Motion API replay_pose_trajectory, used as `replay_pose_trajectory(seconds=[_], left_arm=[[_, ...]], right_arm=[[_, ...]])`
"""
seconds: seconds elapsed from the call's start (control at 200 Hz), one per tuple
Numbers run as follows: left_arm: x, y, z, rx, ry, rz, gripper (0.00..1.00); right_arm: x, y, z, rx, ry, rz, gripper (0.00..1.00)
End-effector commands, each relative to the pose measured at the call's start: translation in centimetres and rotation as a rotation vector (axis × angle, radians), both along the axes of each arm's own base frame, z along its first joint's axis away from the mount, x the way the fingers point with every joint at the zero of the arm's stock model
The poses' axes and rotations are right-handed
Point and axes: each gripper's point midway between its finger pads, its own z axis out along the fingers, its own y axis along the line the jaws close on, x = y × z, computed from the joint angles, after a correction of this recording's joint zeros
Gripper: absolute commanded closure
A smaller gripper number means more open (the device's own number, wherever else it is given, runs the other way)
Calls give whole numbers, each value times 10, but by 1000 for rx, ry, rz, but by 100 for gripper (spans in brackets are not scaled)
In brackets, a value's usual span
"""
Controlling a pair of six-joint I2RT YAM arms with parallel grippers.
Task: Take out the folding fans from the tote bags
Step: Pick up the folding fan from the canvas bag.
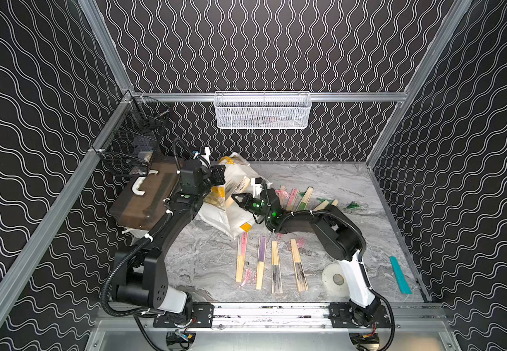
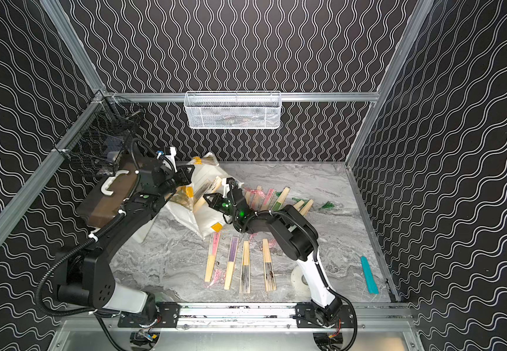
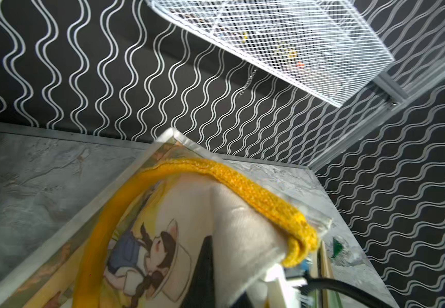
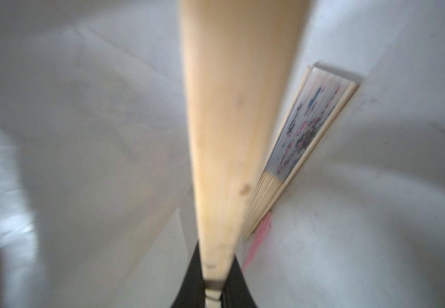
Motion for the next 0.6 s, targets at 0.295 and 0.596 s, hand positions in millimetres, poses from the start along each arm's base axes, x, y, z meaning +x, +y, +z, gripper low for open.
replay_pose_trajectory(seconds=[0.295, 0.596], left_arm=[[14, 17, 8, 108, -8, 79, 100], [37, 33, 6, 144, 17, 171, 100]], right_arm=[[-49, -35, 55, -91, -163, 78, 92], [-76, -88, 100, -121, -201, 85, 92]])
